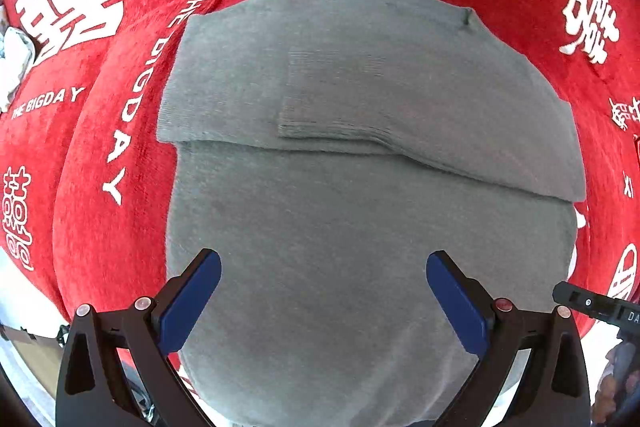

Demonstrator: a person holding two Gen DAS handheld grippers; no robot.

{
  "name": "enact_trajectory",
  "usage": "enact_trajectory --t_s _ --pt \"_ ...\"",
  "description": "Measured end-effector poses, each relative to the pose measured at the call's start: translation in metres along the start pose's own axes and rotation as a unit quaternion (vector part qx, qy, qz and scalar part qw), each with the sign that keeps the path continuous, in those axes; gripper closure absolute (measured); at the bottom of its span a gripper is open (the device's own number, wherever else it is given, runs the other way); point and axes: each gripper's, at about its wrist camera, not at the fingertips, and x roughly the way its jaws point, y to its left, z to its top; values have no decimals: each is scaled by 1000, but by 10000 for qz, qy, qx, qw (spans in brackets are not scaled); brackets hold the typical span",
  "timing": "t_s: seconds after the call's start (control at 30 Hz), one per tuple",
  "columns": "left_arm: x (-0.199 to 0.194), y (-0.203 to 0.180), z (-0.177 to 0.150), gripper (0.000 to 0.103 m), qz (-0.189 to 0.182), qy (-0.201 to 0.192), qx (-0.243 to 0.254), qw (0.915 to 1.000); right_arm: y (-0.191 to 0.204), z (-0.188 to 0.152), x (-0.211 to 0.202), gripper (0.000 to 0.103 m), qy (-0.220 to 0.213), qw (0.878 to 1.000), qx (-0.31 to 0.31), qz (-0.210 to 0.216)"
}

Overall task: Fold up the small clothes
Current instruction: 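Grasp the hem with the right gripper and lift it toward the collar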

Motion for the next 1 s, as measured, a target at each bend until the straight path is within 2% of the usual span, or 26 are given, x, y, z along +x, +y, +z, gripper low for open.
enact_trajectory --t_s 0.37,0.63,0.67,0.7,0.83,0.87,1.0 --pt "-5 -7 -22 0 -5 -8 -118 9999 1 -8 1 48 2 10000 -65 8" --pt "-7 6 -45 0 -59 -66 -204 9998 3 -32 8 48 -157 9998 -138 9" --pt "-7 9 -50 0 -88 -70 -206 9997 2 -36 8 48 -190 9997 -134 17" --pt "-5 12 -54 0 -111 -63 -200 9997 1 -40 8 48 -444 9986 -268 101" --pt "-3 28 -79 0 -189 40 -177 9997 -2 -60 13 48 -486 9983 -325 75" --pt "-4 34 -88 0 -224 32 -199 9995 -4 -65 13 48 -265 9990 -349 113" --pt "2 59 -118 0 -248 219 -285 9990 -13 -95 13 48 -138 9987 -493 71"
